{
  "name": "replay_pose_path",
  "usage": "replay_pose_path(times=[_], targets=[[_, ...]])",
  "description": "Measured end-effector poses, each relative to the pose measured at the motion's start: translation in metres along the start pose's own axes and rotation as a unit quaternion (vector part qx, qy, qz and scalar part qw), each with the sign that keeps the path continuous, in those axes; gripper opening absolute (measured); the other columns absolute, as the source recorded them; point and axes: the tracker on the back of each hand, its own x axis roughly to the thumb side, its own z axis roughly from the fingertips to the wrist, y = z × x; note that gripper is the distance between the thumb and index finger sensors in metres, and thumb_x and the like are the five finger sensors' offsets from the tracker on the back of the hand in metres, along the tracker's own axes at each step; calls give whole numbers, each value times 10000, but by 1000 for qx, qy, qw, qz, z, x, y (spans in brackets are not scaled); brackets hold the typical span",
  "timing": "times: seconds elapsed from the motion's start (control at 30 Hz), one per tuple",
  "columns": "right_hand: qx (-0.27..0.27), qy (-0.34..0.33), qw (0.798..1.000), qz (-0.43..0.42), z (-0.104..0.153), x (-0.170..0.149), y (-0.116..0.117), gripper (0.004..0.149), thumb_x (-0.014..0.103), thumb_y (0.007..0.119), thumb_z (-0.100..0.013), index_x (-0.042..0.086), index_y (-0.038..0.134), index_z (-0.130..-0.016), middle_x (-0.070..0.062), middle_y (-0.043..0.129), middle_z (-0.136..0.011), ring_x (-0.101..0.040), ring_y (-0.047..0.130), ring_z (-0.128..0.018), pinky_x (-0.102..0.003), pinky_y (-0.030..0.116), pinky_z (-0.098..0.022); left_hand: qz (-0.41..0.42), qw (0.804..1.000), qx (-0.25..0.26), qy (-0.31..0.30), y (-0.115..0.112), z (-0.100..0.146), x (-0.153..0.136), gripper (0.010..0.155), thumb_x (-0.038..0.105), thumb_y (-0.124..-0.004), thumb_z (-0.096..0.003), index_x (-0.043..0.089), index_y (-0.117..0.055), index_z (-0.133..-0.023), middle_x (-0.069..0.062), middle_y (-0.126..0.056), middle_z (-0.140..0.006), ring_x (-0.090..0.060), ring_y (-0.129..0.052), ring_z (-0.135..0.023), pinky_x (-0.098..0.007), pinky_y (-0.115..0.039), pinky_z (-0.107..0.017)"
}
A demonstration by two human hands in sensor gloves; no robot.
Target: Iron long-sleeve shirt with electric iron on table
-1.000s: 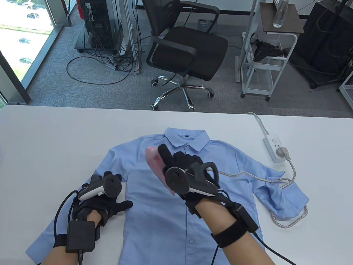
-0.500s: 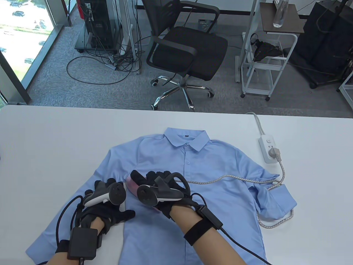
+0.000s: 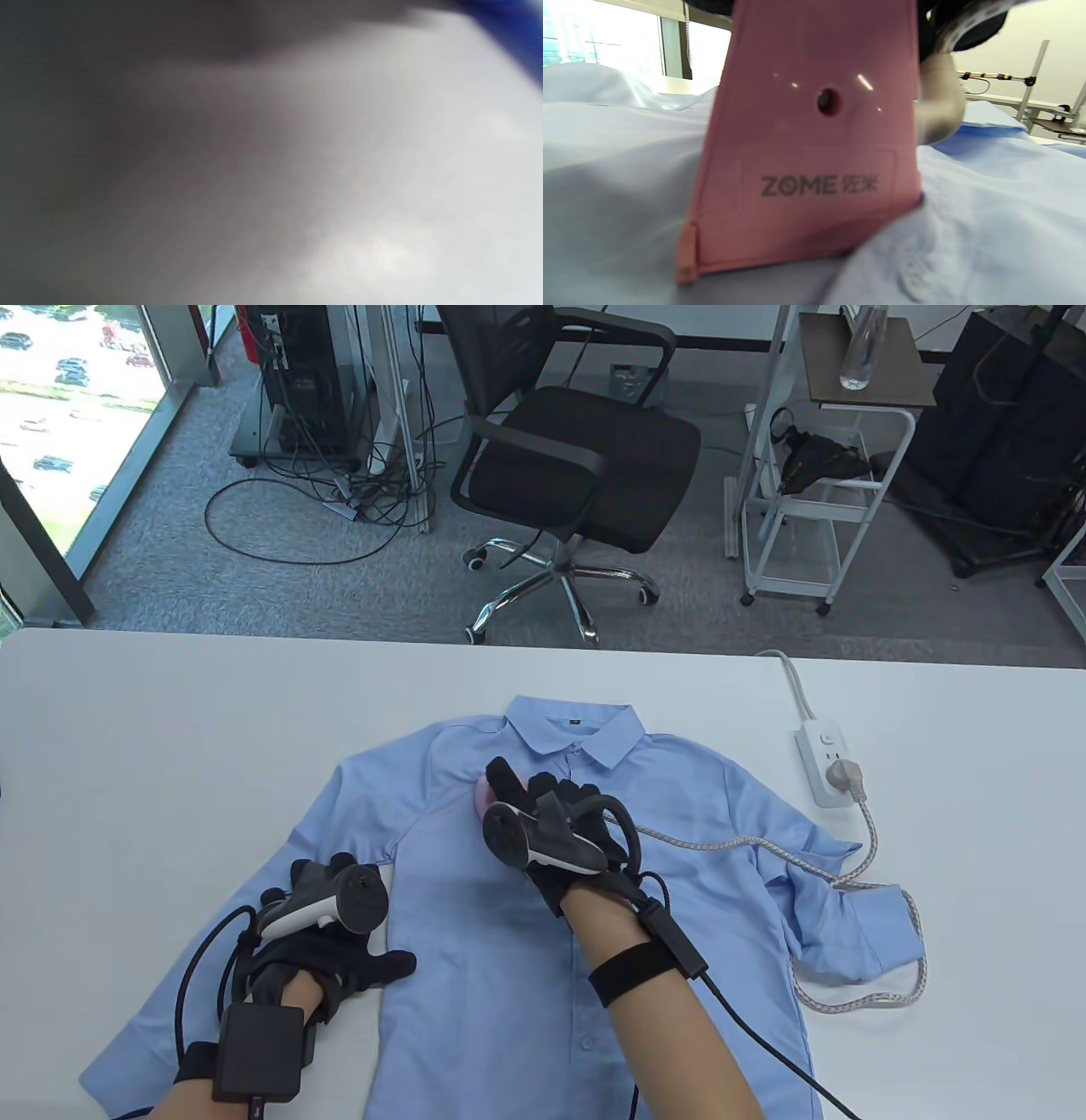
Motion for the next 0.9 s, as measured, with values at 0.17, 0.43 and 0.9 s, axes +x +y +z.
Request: replay_pose_path(times=[0.17,0.43,0.9], targets=[[5,48,999,23,-5,-14,2,596,366,562,-629,247,236,-1114,-175,733,-896,-343,855,-631,-688,672,-643,0,1000,-2,2,0,0,0,1213,792,-478,-426,21,250,-1016,-326,324,-977,-746,192,-798,-911,-57,-476],[6,124,992,33,-10,-29,3,601,359,570,-631,225,249,-1120,-183,753,-881,-346,871,-611,-687,690,-622,0,1000,-4,4,1,0,0,1214,793,-478,-423,25,254,-1014,-317,328,-978,-745,196,-798,-911,-54,-478],[-64,-3,993,-97,76,70,-63,603,375,592,-643,176,304,-1134,-195,799,-818,-324,905,-521,-647,743,-556,24,999,37,-31,5,15,0,1160,758,-457,-440,2,158,-1069,-351,243,-1026,-743,114,-855,-899,-64,-498]])
